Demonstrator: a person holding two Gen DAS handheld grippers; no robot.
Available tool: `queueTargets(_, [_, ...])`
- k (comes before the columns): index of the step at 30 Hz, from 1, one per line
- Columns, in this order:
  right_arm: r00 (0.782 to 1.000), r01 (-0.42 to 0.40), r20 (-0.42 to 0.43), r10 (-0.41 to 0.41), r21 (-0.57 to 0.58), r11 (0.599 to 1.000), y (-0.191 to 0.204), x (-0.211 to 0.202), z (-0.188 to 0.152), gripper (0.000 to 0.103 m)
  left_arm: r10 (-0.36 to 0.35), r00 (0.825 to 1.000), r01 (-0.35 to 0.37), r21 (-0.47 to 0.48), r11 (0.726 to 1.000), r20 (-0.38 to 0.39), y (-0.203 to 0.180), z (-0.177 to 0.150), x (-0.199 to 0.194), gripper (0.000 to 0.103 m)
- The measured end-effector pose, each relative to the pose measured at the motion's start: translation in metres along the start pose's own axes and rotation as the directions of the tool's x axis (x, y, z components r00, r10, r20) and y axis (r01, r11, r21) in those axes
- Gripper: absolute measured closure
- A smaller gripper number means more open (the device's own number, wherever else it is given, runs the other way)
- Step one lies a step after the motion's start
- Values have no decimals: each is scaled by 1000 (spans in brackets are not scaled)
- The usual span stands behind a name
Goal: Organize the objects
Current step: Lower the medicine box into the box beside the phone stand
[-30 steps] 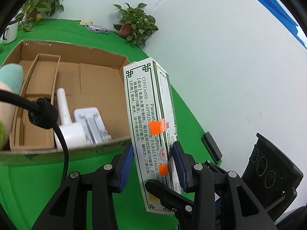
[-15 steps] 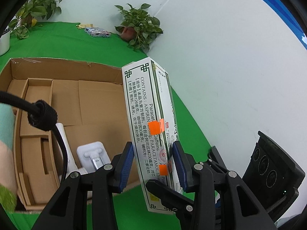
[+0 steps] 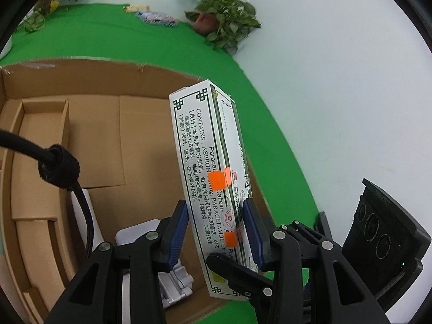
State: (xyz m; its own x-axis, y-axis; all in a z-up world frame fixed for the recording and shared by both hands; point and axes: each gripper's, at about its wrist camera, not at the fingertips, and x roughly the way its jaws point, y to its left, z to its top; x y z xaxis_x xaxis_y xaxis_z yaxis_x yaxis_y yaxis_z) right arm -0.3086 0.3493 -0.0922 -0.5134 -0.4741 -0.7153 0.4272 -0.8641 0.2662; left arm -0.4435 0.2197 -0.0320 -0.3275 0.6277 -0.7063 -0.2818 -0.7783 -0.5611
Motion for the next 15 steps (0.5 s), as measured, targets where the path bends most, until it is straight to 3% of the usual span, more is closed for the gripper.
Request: queueTargets(15, [984,16,-175,-7,48,999,-22,40,-16,42,-11,989,-3,-92,996,-148,38,2,70,64])
